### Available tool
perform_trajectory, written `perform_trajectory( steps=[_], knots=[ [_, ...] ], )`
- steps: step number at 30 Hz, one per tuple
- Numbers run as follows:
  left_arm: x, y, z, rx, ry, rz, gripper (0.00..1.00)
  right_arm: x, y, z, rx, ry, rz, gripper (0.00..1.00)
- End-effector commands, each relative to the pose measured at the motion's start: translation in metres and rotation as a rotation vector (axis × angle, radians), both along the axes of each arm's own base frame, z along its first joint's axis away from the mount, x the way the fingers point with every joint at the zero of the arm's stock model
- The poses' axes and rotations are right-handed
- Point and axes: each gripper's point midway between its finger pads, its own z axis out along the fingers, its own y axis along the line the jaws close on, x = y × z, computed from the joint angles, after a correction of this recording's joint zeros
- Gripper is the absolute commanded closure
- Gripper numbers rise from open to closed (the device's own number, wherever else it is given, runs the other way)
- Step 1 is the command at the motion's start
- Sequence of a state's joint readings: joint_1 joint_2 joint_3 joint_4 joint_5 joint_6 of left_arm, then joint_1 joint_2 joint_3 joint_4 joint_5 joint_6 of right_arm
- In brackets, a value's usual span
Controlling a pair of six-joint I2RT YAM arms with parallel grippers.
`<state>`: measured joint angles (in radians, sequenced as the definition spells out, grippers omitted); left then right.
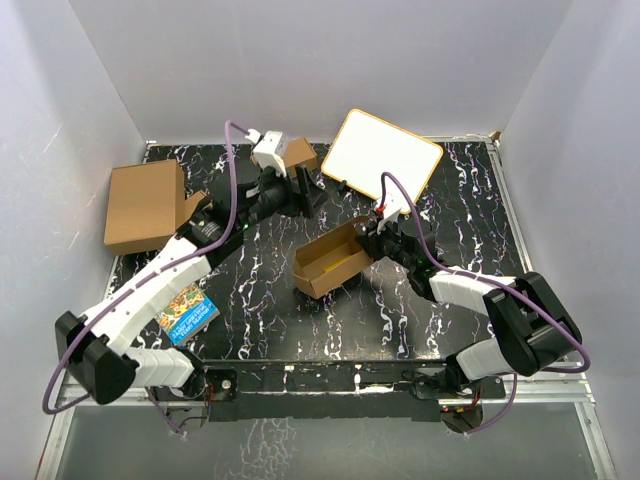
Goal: Fold the paper box
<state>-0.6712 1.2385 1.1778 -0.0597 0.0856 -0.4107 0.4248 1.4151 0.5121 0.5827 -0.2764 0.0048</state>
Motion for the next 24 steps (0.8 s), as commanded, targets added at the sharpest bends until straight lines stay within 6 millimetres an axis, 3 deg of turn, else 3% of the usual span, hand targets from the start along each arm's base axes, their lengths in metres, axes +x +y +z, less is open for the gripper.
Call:
perform_trajectory(
  steps=[1,5,9,16,24],
  knots=[
    [0.008,-0.028,0.052,-0.183,0.037,-0.039,0.33,0.004,0.001,0.02,0.026,-0.077,0.009,0.91],
    [0.04,-0.039,0.069,-0.285,0.128,0.087,0.23,0.004,0.001,0.02,0.028,-0.075,0.011,0.91],
    [0.06,-0.044,0.089,-0.376,0.195,0.186,0.03,0.005,0.0,0.018,0.025,-0.067,0.008,0.91],
    [0.06,-0.065,0.139,-0.45,0.185,0.233,0.03,0.006,0.0,0.01,0.022,-0.041,0.009,0.91],
    [0.054,-0.083,0.158,-0.451,0.163,0.229,0.03,0.008,0.0,0.009,0.025,-0.026,0.006,0.91]
  ],
)
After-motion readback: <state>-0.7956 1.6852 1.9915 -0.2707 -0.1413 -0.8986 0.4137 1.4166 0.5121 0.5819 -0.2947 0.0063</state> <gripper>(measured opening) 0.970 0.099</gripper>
